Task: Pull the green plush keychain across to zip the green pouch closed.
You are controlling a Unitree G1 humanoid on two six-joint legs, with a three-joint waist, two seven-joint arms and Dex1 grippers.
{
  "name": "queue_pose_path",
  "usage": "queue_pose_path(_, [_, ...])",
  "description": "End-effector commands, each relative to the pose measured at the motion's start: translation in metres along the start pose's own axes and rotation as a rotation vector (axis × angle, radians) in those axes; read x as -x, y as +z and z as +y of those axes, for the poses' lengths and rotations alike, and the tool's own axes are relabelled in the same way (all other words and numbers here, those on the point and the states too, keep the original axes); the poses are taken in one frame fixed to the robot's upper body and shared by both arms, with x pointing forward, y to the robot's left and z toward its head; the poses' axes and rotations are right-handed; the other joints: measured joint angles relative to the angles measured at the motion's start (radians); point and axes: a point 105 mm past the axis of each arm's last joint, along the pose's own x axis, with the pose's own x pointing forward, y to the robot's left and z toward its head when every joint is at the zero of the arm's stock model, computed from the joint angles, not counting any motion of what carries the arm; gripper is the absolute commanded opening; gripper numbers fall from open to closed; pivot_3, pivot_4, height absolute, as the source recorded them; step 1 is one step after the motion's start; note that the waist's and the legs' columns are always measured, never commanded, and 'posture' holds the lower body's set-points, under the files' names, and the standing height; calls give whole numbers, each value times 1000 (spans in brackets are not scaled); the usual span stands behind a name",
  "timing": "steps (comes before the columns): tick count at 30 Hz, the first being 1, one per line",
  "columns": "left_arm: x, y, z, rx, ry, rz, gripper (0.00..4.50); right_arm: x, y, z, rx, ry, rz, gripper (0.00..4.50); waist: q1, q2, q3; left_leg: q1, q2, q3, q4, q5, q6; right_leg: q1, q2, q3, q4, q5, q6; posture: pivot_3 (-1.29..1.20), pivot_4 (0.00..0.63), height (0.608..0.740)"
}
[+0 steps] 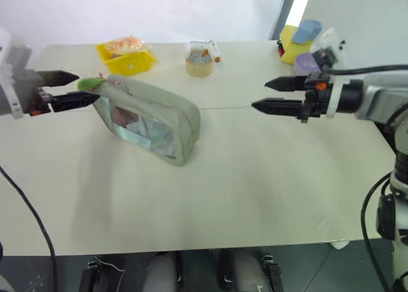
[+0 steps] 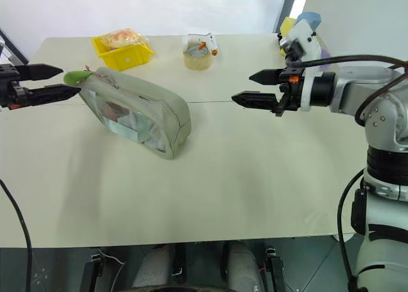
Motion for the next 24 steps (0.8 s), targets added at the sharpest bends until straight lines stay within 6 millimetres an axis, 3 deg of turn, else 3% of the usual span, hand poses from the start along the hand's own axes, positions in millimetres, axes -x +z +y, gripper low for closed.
queue_pose_path(1, [5,16,7,-55,21,-40,4450,1,12,2,58,16,-26,4500,0,-1,1,-1,0,0,2,0,0,0,0,0,1,0,0,0,150,739])
queue_pose_path(4, [2,13,5,-40,1,-33,4450,-1,8,3,77,25,-6,4500,0,0,2,-1,1,1,7,0,1,0,0,1,4,1,2,0,150,739])
queue_pose_path(15, [1,17,4,-59,4,-53,4450,-7,27,12,113,77,-49,4500,0,-1,2,-1,2,1,12,0,0,-1,0,3,11,2,3,0,150,739])
queue_pose_path(20, [0,23,-1,-60,-25,-71,4450,-36,44,36,134,140,-104,4500,-7,-1,2,0,2,2,13,0,-1,-2,0,4,14,2,3,0,150,739])
queue_pose_path(24, [-5,27,-25,-78,-132,-67,4450,-73,49,60,177,165,-128,4500,-5,-1,2,-1,3,2,13,3,-6,-3,1,4,16,2,2,0,150,739])
